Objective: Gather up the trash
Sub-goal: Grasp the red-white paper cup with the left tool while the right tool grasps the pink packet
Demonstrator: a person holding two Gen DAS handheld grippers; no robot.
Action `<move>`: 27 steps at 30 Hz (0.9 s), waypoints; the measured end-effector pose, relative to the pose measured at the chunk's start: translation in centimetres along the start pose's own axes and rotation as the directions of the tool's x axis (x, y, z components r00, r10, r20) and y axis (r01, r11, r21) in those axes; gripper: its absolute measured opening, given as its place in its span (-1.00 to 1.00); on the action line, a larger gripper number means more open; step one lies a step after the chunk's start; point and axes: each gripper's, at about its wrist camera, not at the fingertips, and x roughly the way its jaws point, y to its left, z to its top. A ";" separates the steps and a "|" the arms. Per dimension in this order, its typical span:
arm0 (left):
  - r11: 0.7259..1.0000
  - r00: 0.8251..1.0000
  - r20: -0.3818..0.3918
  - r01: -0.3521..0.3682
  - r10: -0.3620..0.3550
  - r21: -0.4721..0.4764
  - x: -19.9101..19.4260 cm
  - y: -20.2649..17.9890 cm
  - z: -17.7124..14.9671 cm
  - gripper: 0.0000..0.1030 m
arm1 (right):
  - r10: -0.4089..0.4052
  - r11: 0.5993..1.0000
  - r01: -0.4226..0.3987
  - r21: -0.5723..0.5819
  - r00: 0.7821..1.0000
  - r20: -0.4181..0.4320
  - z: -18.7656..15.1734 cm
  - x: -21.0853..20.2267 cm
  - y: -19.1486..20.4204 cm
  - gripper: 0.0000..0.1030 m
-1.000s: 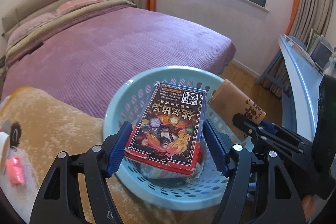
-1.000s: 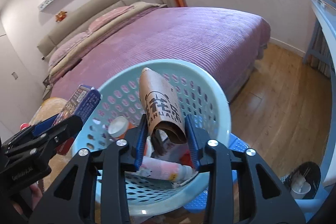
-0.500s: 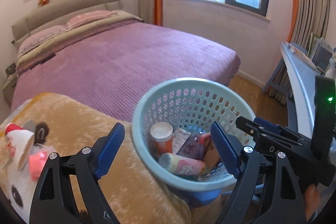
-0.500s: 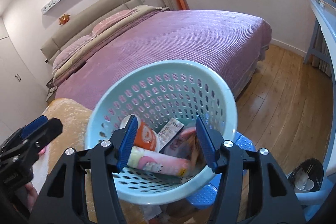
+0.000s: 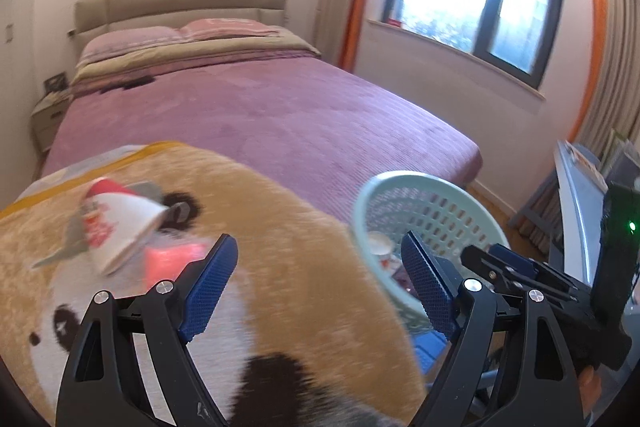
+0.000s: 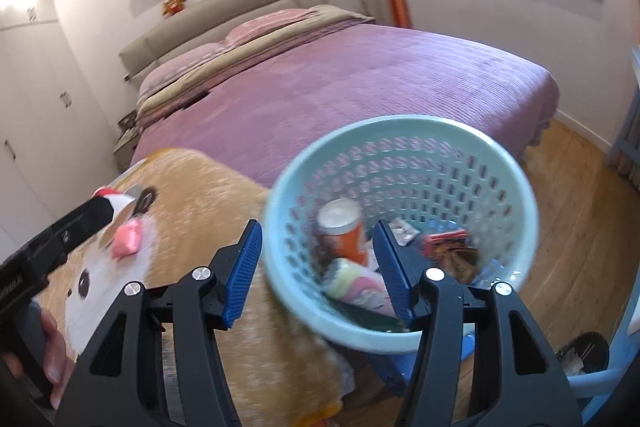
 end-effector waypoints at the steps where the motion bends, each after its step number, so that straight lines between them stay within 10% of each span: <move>1: 1.000 1.000 0.004 -0.007 0.007 -0.012 -0.2 0.8 0.0 0.59 | 0.006 1.000 -0.006 -0.020 1.000 -0.004 -0.1 0.1 1.0 0.09; 14: 0.976 0.987 -0.014 -0.160 0.160 -0.149 -1.1 13.0 1.0 0.59 | 0.125 0.972 -0.132 -0.196 0.991 -0.047 -2.2 2.8 11.8 0.19; 27: 0.953 0.974 -0.148 -0.204 0.174 -0.225 5.1 19.4 2.2 0.59 | 0.175 0.962 -0.182 -0.202 0.983 -0.052 -3.0 4.7 12.4 0.31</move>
